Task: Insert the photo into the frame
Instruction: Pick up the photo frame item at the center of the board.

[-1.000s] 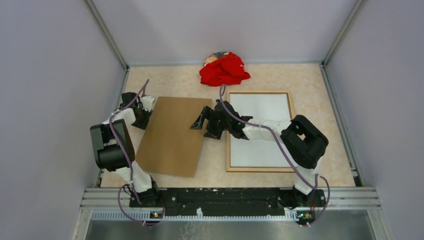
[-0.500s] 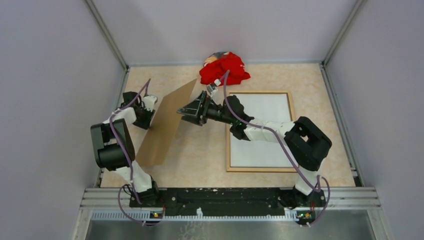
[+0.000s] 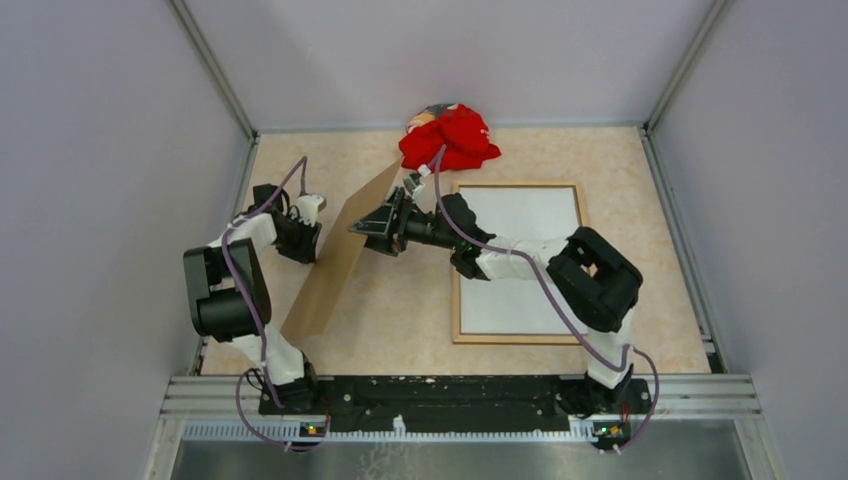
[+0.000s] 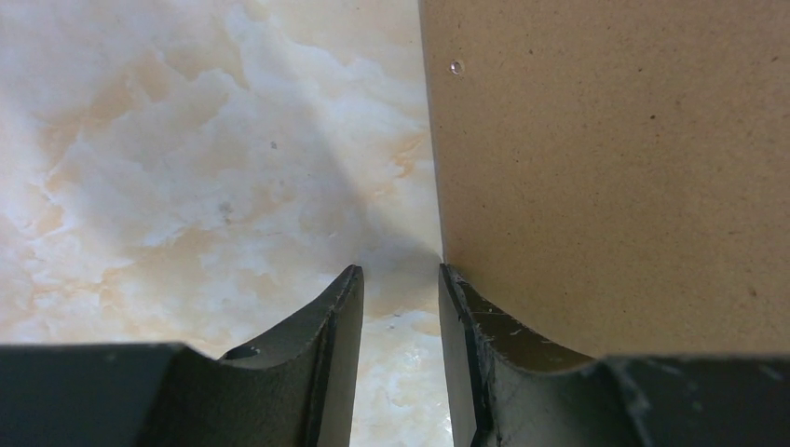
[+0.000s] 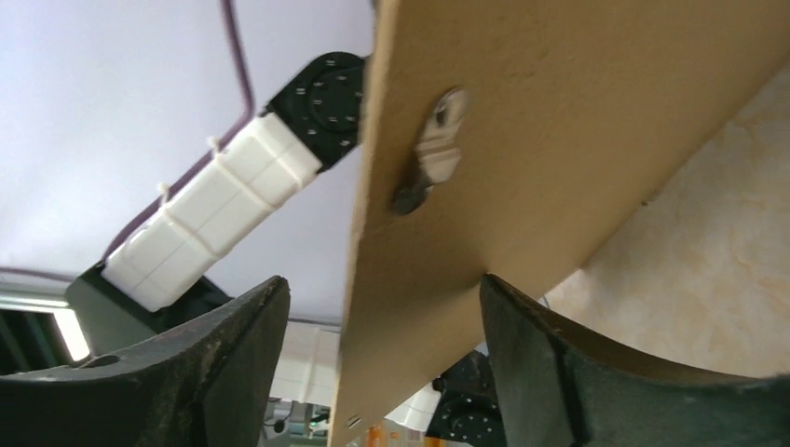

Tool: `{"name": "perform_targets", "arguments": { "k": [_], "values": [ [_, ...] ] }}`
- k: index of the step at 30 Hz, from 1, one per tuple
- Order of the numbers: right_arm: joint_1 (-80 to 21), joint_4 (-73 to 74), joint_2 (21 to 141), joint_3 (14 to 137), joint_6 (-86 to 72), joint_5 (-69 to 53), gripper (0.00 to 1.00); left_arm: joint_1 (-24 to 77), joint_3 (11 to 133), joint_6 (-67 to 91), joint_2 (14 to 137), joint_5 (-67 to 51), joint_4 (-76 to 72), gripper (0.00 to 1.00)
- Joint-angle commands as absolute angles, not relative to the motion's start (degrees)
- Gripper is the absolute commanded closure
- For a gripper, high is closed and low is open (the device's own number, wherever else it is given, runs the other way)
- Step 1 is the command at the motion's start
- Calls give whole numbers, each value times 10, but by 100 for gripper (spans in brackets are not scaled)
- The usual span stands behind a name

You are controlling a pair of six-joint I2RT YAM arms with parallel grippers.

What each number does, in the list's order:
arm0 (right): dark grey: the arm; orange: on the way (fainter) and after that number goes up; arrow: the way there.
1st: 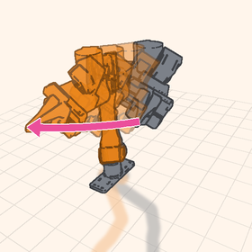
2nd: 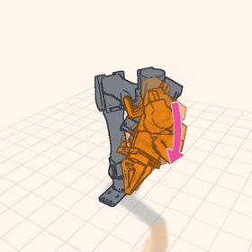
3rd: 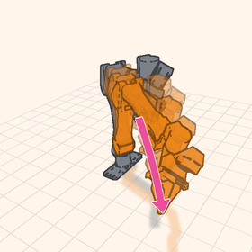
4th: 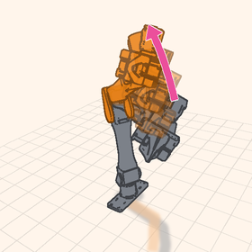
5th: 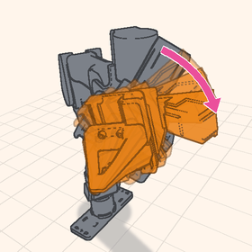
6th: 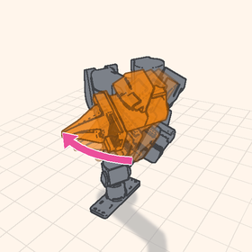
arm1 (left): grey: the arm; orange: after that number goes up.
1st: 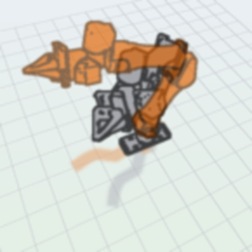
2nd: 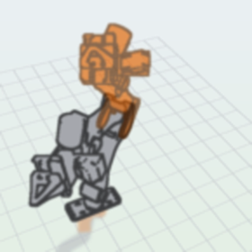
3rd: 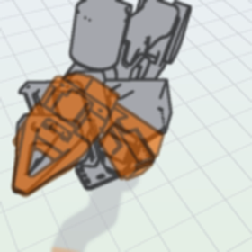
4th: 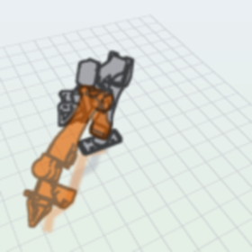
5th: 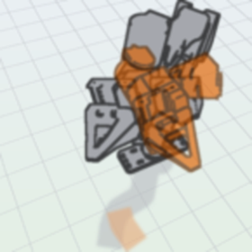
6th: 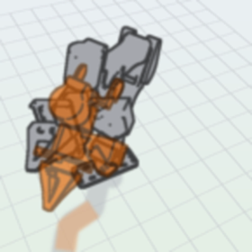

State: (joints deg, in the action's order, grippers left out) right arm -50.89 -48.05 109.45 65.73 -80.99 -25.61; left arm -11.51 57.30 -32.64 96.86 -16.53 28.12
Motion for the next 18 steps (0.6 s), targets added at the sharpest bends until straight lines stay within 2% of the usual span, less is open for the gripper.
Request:
{"name": "perform_targets", "arguments": {
  "k": [1, 3, 7, 9, 13, 15, 17, 18],
  "values": [
    [-513, -413, 1044, 677, -759, -241, 30, -104, 571, -309, 963, -211, 348, 57],
    [-514, -338, 1016, 673, -725, -225, 36, -104, 576, -308, 962, -212, 349, 56],
    [-514, -179, 977, 674, -667, -180, 62, -104, 598, -300, 961, -216, 352, 49],
    [-514, -142, 968, 670, -658, -165, 78, -104, 615, -297, 961, -226, 361, 43],
    [-508, -113, 965, 670, -663, -151, 100, -100, 649, -302, 939, -262, 384, 28],
    [-497, -111, 964, 674, -672, -157, 100, -98, 668, -318, 915, -294, 400, 20],
    [-482, -114, 961, 676, -685, -167, 100, -98, 689, -344, 882, -344, 423, 3],
    [-472, -120, 961, 678, -694, -176, 100, -98, 697, -364, 860, -377, 434, 2]
  ]
}}
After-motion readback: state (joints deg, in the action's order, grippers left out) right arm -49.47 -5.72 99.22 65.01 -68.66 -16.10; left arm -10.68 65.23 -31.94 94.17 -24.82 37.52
